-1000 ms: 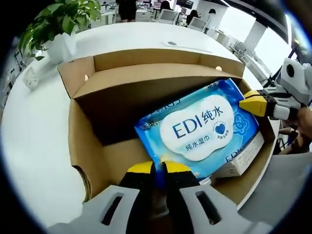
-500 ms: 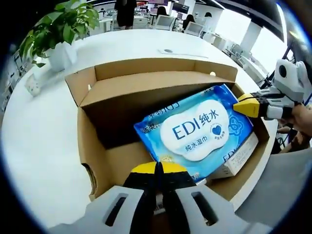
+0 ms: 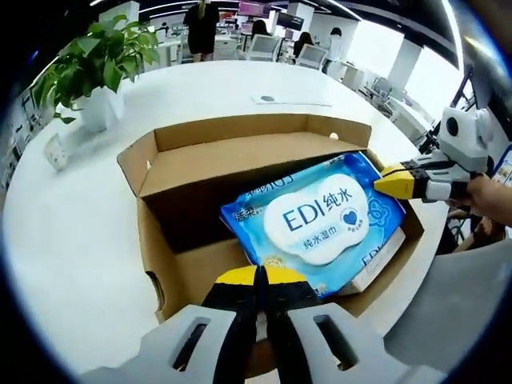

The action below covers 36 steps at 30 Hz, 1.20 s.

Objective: Operate the shoe box by opening the lid, removing the specified soft item, and placing it in the target area until the item is outside and the box remains undamaged.

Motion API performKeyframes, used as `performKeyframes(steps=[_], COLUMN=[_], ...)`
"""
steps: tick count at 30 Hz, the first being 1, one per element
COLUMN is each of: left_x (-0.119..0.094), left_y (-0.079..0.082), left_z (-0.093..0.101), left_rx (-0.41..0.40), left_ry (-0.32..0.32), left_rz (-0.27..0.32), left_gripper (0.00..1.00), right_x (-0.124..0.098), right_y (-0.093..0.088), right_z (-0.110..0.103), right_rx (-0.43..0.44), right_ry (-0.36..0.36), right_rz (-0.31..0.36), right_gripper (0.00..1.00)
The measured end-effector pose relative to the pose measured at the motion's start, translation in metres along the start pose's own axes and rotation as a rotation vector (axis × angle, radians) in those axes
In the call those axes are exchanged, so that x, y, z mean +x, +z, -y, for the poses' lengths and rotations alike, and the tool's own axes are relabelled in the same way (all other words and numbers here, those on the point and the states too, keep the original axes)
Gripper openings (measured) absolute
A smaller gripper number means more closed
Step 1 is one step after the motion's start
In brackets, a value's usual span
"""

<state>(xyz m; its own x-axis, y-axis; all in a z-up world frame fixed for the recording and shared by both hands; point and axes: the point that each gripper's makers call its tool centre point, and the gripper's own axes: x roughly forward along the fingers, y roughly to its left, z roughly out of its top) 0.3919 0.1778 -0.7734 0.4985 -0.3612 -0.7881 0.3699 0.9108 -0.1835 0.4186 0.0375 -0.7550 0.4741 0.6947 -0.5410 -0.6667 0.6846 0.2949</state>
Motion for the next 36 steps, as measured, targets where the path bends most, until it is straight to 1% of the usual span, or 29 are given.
performKeyframes(steps=[9, 15, 17, 21, 28, 36], left_x=[-0.017, -0.021, -0.022, -0.023, -0.024, -0.017], left_y=[0.016, 0.025, 0.029, 0.033, 0.044, 0.054], left_z=[0.015, 0.029, 0.033, 0.041, 0.060, 0.085], left_rx=[0.027, 0.026, 0.012, -0.007, 0.003, 0.011], left_ry=[-0.011, -0.028, -0.031, -0.047, -0.072, -0.103], left_rz=[0.039, 0.058, 0.070, 0.078, 0.094, 0.099], left_gripper=[0.00, 0.00, 0.00, 0.00, 0.00, 0.00], right_x=[-0.019, -0.033, -0.039, -0.048, -0.068, -0.087], right_y=[0.008, 0.012, 0.012, 0.013, 0.015, 0.012], right_z=[0.001, 0.006, 0.007, 0.012, 0.024, 0.041], right_rx=[0.008, 0.012, 0.015, 0.020, 0.029, 0.040], right_ry=[0.005, -0.004, -0.007, -0.015, -0.033, -0.060], right_rz=[0.029, 0.049, 0.055, 0.062, 0.078, 0.080], right_gripper=[0.00, 0.00, 0.00, 0.00, 0.00, 0.00])
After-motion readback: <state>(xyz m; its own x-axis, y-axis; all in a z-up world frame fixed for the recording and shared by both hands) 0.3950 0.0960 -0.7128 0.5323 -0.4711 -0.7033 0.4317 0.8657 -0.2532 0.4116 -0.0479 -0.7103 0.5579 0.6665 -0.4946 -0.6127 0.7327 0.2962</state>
